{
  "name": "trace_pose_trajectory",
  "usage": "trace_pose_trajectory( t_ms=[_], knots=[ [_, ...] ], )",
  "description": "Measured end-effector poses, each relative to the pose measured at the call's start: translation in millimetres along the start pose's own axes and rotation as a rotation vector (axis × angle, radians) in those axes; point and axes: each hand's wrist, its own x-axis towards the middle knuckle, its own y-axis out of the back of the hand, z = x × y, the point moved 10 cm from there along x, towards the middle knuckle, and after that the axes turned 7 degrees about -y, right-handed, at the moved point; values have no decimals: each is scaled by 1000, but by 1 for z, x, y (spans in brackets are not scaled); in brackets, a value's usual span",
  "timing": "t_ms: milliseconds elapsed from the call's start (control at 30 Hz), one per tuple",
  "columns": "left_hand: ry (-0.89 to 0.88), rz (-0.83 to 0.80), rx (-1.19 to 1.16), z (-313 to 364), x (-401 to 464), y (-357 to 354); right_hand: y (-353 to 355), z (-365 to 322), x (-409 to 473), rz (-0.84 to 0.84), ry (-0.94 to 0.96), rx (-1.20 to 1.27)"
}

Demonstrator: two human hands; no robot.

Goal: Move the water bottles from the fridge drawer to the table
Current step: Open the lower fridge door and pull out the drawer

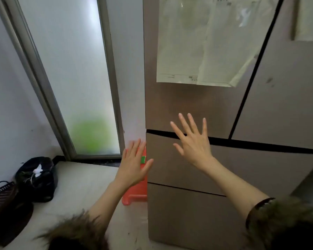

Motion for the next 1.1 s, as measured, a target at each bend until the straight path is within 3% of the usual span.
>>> trace_pose_trajectory(
  t_ms=[200,333,667,833,1100],
  knots=[
    [207,-52,-693,-48,61,-38,-58,-1,34,-88,-125,20],
    [156,-111,-887,-58,102,-50,-75,1,34,-49,-134,-45],
    [133,71,-845,-77,130,-44,-75,-1,33,-86,-161,-88],
    [162,36,-807,-76,132,-45,-65,-3,34,-110,-184,-99],
    [115,0,-807,-66,74,-34,-61,-12,30,-389,-247,-15]
  ],
)
